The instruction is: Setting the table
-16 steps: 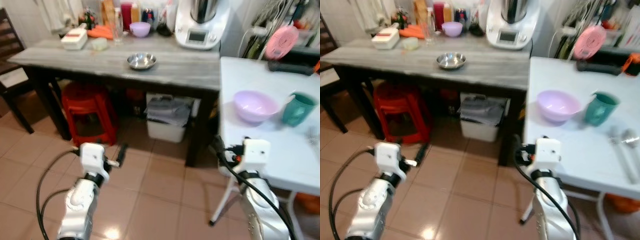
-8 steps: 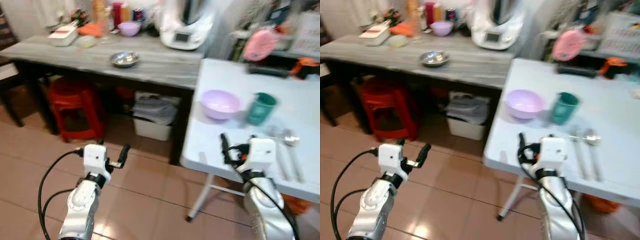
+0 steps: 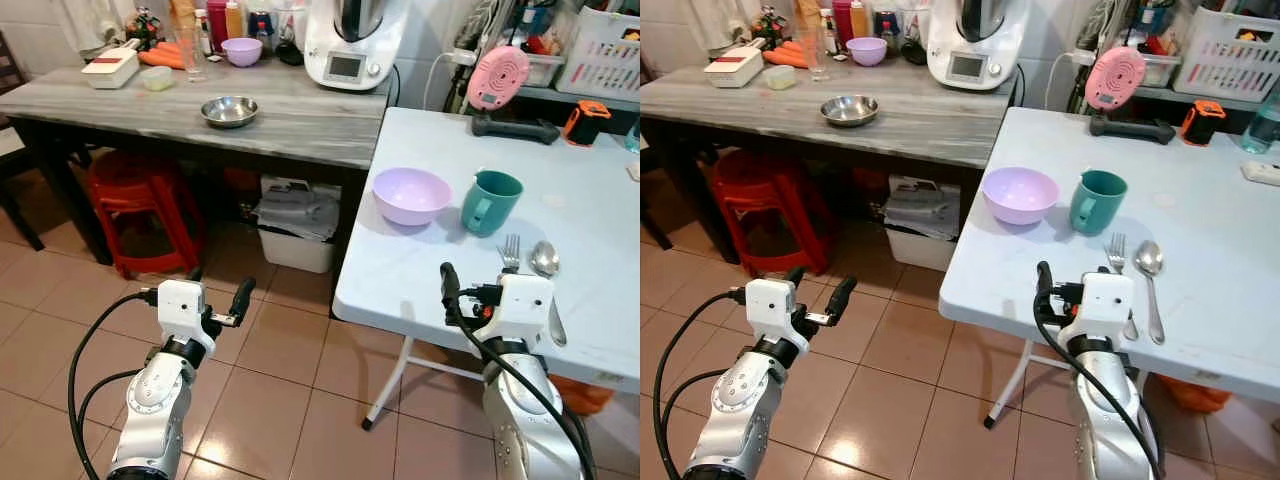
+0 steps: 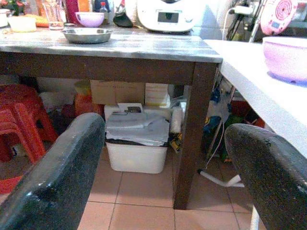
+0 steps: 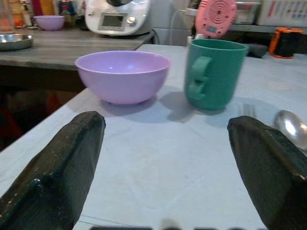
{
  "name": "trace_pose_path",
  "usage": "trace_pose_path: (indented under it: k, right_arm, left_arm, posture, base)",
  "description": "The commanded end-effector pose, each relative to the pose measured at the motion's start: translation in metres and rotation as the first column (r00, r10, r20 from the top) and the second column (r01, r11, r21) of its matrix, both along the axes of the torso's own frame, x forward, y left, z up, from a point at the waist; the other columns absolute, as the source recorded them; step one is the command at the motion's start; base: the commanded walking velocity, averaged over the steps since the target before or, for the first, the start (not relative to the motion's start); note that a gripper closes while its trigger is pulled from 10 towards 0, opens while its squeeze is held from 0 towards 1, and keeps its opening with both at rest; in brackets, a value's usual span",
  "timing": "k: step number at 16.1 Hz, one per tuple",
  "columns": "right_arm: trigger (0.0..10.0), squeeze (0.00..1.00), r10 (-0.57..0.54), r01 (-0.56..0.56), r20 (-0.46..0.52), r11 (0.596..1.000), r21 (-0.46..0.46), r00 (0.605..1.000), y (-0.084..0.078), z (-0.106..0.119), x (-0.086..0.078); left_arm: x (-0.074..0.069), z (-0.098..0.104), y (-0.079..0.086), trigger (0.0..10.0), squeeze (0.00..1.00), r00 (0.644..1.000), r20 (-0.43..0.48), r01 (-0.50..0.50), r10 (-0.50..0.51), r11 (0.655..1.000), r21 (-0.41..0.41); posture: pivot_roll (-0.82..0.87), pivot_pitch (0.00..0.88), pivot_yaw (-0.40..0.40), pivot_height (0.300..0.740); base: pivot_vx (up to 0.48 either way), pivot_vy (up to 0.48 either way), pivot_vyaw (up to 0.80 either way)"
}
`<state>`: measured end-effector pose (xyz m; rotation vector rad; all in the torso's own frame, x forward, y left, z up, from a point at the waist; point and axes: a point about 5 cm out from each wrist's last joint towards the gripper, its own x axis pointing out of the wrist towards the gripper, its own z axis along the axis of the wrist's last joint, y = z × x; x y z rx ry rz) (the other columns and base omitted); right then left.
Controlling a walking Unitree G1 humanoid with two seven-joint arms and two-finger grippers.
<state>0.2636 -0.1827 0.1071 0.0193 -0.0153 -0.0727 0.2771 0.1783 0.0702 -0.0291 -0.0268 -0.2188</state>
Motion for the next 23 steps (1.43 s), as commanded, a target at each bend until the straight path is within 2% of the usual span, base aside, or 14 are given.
trace_pose_path:
  k: [1,8,11,14,19,23]
  right_arm:
    - [10.0,0.0,0.0,0.0,0.034,1.0,-0.005,0.999,0.001,0.008,0.0]
    - [10.0,0.0,-0.001,0.001,0.046,1.0,-0.008,0.999,0.002,0.01,0.0]
    - [10.0,0.0,0.011,-0.011,0.053,1.0,-0.015,0.999,0.004,0.011,-0.001]
    - [10.0,0.0,0.008,-0.007,0.061,1.0,-0.015,0.998,0.004,0.013,0.0]
    - [10.0,0.0,0.01,-0.01,0.061,1.0,-0.011,0.998,0.005,0.013,0.0]
    - [10.0,0.0,0.026,-0.025,0.067,0.999,-0.024,0.997,0.007,0.014,0.0]
  left_arm:
    - [0.001,0.006,-0.001,10.0,0.0,1.0,0.019,0.018,-0.018,1.0,-0.004]
    - [-0.002,0.01,-0.007,10.0,0.0,0.998,0.03,0.064,-0.063,0.998,-0.029]
    - [-0.004,0.014,-0.012,10.0,0.0,0.995,0.044,0.093,-0.091,0.994,-0.049]
    - [-0.005,0.015,-0.015,10.0,0.0,0.992,0.049,0.12,-0.117,0.991,-0.058]
    - [-0.007,0.015,-0.017,10.0,0.0,0.99,0.042,0.14,-0.137,0.988,-0.065]
    - [-0.01,0.012,-0.018,10.0,0.0,0.99,0.032,0.136,-0.134,0.988,-0.069]
  posture:
    - [-0.03,0.0,-0.017,0.74]
    - [-0.02,0.0,-0.015,0.74]
    - [-0.02,0.0,-0.016,0.74]
    - [-0.02,0.0,-0.014,0.74]
    - [-0.02,0.0,-0.015,0.74]
    - [-0.02,0.0,-0.017,0.74]
  base:
    - [0.0,0.0,0.0]
    - [0.0,0.0,-0.69]
    - [0.0,0.0,-0.16]
    - [0.275,0.0,0.0]
    - [0.303,0.0,-0.56]
    - [0.303,0.0,0.0]
